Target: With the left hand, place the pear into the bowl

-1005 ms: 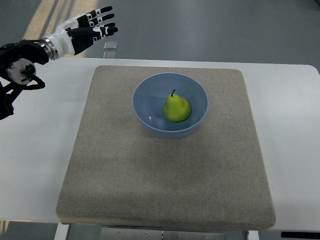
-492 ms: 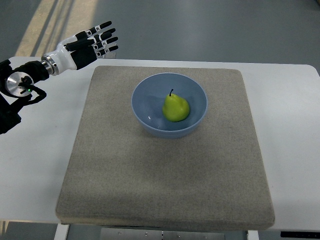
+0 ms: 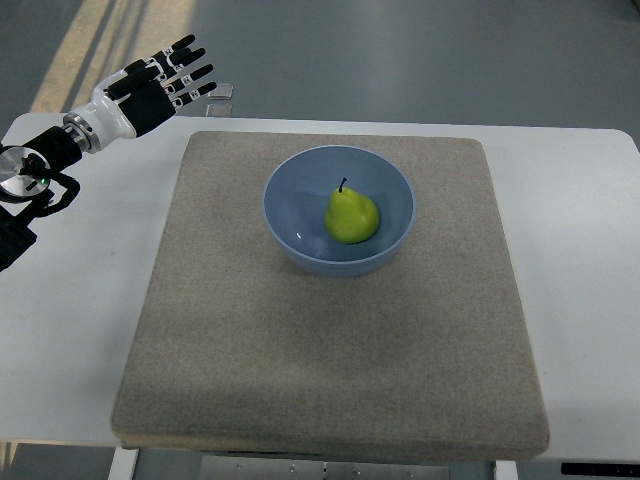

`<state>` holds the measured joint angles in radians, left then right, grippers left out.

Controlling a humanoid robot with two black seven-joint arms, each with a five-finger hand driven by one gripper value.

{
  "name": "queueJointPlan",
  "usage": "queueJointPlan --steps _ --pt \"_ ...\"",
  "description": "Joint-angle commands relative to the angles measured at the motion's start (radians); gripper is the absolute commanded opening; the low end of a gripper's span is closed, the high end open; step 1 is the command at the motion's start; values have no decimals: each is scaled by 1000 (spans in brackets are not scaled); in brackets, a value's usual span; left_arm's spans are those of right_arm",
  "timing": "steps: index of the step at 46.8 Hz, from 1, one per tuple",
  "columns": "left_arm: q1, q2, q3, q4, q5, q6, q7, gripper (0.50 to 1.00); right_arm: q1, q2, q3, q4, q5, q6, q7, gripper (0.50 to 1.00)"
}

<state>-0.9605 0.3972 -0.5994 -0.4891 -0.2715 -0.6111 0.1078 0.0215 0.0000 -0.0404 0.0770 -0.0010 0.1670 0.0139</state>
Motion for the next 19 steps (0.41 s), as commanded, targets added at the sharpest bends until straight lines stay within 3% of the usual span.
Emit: queueJointPlan --steps 1,19 --pt "5 -1 0 0 0 0 12 994 0 0 1 1 1 5 0 924" --pt "8 2 1 -2 5 0 15 994 -2 0 -1 23 -4 9 -3 926"
